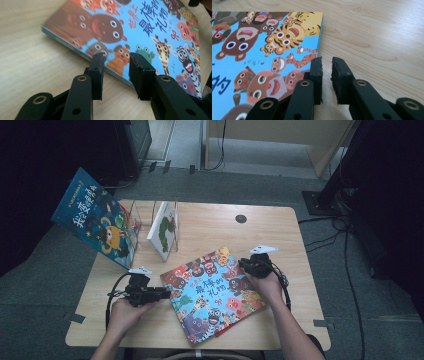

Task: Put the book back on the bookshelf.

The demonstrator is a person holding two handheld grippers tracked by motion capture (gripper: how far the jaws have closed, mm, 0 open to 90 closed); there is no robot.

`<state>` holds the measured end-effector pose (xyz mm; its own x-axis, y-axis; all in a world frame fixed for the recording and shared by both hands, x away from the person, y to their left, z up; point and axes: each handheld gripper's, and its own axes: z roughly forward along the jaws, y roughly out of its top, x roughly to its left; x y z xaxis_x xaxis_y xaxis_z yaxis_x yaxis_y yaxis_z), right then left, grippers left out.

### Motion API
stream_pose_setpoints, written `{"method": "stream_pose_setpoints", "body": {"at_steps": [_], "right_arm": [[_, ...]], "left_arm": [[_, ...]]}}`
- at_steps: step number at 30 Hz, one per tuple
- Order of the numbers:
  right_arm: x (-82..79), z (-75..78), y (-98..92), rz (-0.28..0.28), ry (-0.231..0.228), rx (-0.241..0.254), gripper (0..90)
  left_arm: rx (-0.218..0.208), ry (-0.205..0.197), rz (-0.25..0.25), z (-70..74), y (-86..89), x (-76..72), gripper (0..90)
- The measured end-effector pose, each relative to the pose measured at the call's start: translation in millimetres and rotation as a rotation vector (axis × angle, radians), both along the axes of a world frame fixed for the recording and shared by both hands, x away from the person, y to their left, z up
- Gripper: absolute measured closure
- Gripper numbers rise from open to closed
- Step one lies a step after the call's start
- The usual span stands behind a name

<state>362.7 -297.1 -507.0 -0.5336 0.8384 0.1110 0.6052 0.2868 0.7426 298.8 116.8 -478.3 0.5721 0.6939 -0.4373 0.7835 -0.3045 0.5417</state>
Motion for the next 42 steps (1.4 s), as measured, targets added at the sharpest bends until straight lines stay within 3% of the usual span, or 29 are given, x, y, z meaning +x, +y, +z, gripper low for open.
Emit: {"method": "stream_pose_setpoints", "body": {"at_steps": [3, 6, 11, 16, 19, 22, 23, 30, 42], "right_arm": [[-3.3, 1.7, -2.6, -0.007, 0.012, -0.006, 72.9], [-16.6, 3.4, -11.3, -0.003, -0.001, 0.008, 69.6], [-32.6, 6.0, -15.1, 0.002, -0.012, 0.011, 70.6], [-48.9, 8.8, -19.0, -0.001, -0.016, 0.026, 75.5], [-58.5, 10.3, -21.5, -0.012, -0.024, 0.041, 79.3], [-64.0, 10.6, -23.3, -0.016, -0.022, 0.048, 82.0], [-68.3, 10.6, -24.2, -0.014, -0.019, 0.050, 83.6], [-93.4, 12.5, -24.5, 0.000, -0.011, 0.046, 86.3], [-130.1, 8.2, -20.4, 0.039, 0.018, 0.026, 88.0]], "left_arm": [[0.010, -0.017, -0.004, 2.7, 2.7, 5.1, 61.4], [0.018, -0.022, 0.002, 5.4, 6.9, 16.5, 57.8], [0.034, -0.050, 0.000, 7.6, 10.9, 33.8, 57.4], [0.034, -0.048, -0.007, 7.5, 12.8, 47.3, 58.3], [0.034, -0.022, -0.020, 6.4, 11.8, 54.1, 66.2], [0.047, -0.045, -0.017, 7.7, 10.1, 57.0, 70.9], [0.031, -0.054, -0.026, 7.9, 9.6, 60.2, 70.9], [0.049, -0.040, -0.042, 4.4, 10.5, 71.6, 80.2], [0.067, -0.024, -0.066, -3.5, 8.2, 81.0, 86.2]]}}
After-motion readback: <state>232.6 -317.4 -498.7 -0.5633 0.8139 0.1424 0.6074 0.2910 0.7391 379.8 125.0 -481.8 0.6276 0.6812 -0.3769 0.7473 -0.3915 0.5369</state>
